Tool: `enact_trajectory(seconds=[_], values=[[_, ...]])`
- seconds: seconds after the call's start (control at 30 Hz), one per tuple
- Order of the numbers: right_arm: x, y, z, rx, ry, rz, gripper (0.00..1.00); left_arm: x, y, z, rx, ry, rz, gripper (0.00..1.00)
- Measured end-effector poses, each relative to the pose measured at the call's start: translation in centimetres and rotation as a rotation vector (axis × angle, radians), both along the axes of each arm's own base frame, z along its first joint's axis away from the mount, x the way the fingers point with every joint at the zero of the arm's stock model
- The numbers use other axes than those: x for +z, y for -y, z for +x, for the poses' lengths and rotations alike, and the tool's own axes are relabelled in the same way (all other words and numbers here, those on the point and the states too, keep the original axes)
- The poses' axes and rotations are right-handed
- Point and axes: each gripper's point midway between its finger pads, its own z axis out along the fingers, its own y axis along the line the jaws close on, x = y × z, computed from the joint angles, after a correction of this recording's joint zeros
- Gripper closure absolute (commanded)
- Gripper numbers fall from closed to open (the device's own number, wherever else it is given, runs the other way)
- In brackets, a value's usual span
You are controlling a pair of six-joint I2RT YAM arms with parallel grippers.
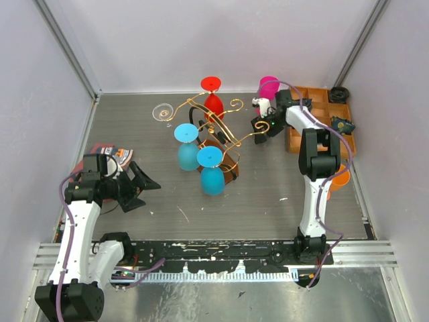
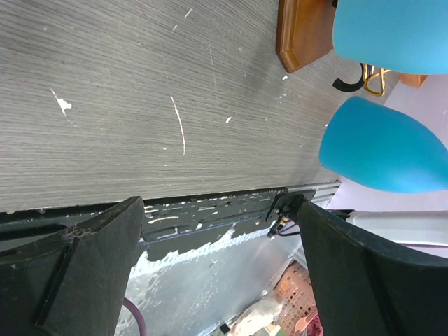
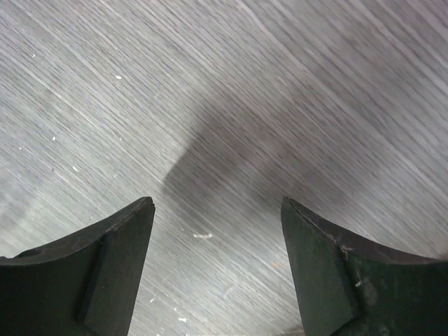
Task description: Take the wine glass off the wine glass rack
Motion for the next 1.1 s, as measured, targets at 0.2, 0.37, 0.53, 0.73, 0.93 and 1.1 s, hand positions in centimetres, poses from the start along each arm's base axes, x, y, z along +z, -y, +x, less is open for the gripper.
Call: enact_trajectory(seconds=[0.2,0.37,0.53,0.73,0.93,1.1], values=[[3.5,1.9,0.2,-0.142,-0.015,0.145,0.22,0.3,0.4,-0.1,-0.011,-0.006,-0.024,0.02],[10.1,3.5,1.2,-0.277,0.088,0.224,0.21,1.1,0.4,-0.2,-0.012,0.002,-0.022,0.02],[19.9,5.9,2.9,-0.48,0.315,0.197,0.15,2.3,0.3,-0.8,-0.013,0.024,-0.012,0.02],[34.0,4.6,3.3,-0.716,0.707,0.057,0.13,2.1,0.4,-2.1,0.005,0.011,-0.024,0.02],[37.7,-7.0,-1.1,-0.591,0.654,0.301,0.4,1.2,0.6,-2.6,0.047,-0.024,-0.051,0.02],[38.8,-8.8,0.7,-0.614,0.544,0.48,0.43,1.1,0.5,-2.5,0.067,-0.029,-0.051,0.02]])
